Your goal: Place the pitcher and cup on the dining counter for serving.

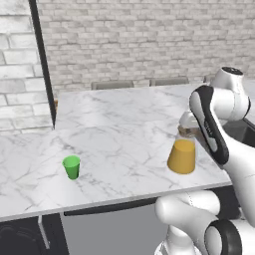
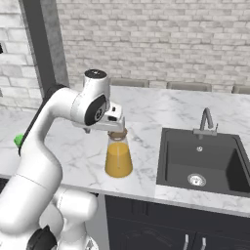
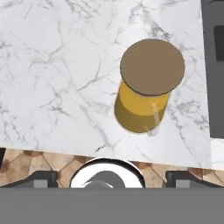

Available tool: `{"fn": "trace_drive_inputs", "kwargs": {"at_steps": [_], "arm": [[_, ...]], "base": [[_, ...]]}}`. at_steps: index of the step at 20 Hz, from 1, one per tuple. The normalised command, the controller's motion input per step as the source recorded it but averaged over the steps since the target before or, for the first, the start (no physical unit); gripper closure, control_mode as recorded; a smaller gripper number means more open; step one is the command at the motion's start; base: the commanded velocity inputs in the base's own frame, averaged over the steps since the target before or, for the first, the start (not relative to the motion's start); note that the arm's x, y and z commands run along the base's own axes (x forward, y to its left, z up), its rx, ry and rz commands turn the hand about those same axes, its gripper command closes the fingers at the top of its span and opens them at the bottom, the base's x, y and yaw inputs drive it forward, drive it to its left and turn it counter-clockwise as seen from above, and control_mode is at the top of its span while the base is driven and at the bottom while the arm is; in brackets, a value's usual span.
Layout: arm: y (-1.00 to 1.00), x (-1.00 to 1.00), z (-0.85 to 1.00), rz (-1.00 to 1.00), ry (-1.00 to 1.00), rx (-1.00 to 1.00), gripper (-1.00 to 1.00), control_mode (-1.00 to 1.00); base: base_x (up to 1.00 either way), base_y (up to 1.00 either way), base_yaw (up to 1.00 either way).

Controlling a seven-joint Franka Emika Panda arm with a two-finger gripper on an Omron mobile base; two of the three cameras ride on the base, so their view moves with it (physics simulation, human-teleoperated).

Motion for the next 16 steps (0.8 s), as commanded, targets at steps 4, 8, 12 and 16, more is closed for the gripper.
{"fn": "trace_drive_inputs", "kwargs": {"at_steps": [4,8,12,16], "arm": [[-0.49,0.02,-0.64,0.0,0.0,0.0,-1.0,-1.0],[-0.2,0.24,-0.61,0.01,0.0,-0.02,-1.0,-1.0],[0.0,0.33,-0.48,0.0,0.0,0.0,-1.0,-1.0],[0.0,0.25,-0.41,0.0,0.0,0.0,-1.0,-1.0]], "base": [[0.0,0.0,0.0],[0.0,0.0,0.0],[0.0,0.0,0.0],[0.0,0.0,0.0]]}}
